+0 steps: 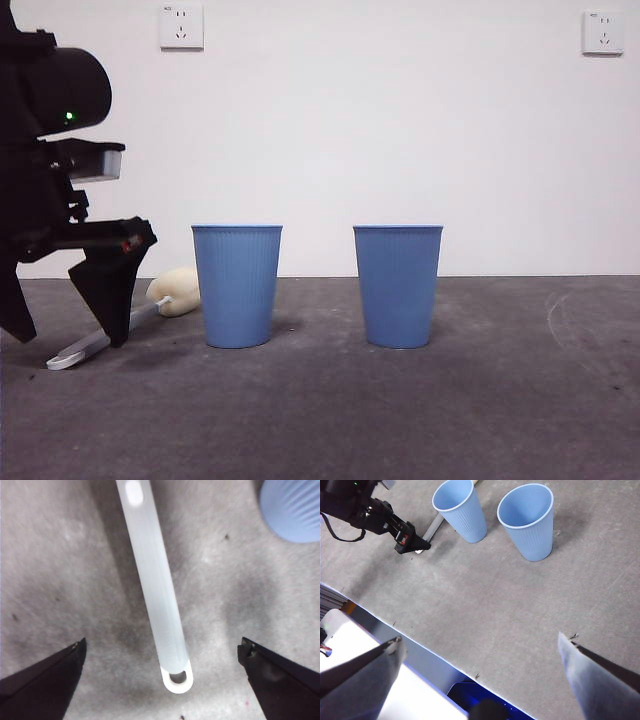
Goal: Pick up the cup brush,pick up the cup,insert the brush into the cup,clean the cup,put the cup brush back,put the cup back to the fixed position on the table
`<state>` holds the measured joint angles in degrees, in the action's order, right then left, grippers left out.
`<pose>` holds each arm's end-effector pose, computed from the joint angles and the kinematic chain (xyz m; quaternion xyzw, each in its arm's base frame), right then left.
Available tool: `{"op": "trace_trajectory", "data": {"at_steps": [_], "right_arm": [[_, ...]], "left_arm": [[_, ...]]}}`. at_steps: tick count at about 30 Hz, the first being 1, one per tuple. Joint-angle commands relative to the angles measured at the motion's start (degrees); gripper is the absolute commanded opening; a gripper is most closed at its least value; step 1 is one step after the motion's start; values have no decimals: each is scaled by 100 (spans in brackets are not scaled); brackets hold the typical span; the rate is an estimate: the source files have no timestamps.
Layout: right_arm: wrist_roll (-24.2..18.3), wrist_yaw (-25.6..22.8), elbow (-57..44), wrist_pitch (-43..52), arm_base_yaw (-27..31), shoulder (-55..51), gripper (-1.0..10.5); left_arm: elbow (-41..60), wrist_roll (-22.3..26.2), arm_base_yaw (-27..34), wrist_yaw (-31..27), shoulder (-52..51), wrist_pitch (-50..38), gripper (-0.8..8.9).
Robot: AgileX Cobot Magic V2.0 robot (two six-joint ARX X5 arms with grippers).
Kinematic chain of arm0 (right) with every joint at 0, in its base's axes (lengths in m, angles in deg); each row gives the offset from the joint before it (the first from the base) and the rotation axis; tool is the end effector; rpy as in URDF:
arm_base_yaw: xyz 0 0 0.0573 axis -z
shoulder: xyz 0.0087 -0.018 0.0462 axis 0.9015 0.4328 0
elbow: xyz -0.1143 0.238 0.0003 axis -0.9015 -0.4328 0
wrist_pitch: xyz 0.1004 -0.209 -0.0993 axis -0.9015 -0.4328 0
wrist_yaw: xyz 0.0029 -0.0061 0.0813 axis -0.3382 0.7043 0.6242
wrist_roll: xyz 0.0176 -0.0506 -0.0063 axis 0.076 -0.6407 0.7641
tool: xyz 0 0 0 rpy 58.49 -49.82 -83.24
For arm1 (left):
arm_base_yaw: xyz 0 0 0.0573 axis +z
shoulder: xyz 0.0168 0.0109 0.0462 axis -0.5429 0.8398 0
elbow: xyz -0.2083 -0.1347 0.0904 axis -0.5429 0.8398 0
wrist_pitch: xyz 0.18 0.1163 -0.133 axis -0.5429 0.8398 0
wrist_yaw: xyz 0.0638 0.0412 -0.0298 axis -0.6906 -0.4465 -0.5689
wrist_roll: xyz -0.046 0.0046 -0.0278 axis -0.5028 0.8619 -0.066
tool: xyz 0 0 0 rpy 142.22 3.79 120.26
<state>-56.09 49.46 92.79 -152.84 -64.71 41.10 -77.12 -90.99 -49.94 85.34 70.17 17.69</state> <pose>0.1013 0.0183 0.3284 0.0414 0.3654 0.3344 0.8677 0.2762 -0.0848 0.1731 0.0520 0.5430 -0.1050 0.8315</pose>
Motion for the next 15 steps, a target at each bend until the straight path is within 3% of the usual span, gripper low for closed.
{"op": "trace_trajectory", "data": {"at_steps": [1, 5, 11, 15], "right_arm": [[22, 13, 15, 17, -2, -2, 594], [22, 13, 15, 17, -2, -2, 594], [22, 13, 15, 15, -4, -2, 594], [24, 13, 15, 17, -4, -2, 594]], "left_arm": [[2, -177, -39, -20, 127, -50, 561], [2, -210, -59, -48, 188, -63, 558], [2, -225, -140, -271, 188, -74, 342], [2, -238, -179, -271, 188, -72, 340]]}}
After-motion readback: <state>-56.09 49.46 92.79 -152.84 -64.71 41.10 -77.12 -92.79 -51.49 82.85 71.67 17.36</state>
